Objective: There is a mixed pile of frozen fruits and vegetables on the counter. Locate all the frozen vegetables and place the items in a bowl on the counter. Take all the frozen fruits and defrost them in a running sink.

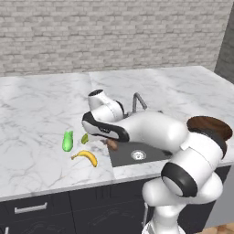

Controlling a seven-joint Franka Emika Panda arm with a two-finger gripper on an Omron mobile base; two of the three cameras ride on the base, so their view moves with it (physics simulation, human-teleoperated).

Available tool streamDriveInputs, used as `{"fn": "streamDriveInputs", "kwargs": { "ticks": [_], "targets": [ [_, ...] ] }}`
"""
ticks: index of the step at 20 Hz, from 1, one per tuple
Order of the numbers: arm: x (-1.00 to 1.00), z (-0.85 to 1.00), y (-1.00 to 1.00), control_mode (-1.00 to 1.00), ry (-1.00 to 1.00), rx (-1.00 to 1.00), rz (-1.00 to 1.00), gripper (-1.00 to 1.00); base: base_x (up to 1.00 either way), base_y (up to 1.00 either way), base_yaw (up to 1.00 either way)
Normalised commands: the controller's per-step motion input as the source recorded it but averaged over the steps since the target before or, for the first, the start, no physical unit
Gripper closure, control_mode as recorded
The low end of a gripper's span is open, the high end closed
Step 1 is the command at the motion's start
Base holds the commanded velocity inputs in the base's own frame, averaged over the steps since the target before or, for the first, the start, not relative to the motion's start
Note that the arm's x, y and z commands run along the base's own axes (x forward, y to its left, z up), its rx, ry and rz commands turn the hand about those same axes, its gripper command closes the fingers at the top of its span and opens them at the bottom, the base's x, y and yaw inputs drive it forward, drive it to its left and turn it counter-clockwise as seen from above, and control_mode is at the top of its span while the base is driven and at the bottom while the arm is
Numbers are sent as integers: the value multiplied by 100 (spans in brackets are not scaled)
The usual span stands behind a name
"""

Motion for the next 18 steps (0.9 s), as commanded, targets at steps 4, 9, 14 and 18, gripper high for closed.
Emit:
{"fn": "streamDriveInputs", "kwargs": {
  "ticks": [4,9,14,18],
  "targets": [
    [0,3,-54,-100,3,-5,-1,100,0,0,0],
    [2,12,-51,-100,2,-1,-4,100,0,0,0],
    [2,2,-47,-100,4,2,-6,100,0,0,0],
    [0,0,-47,-100,3,0,-9,100,0,0,0]
  ]
}}
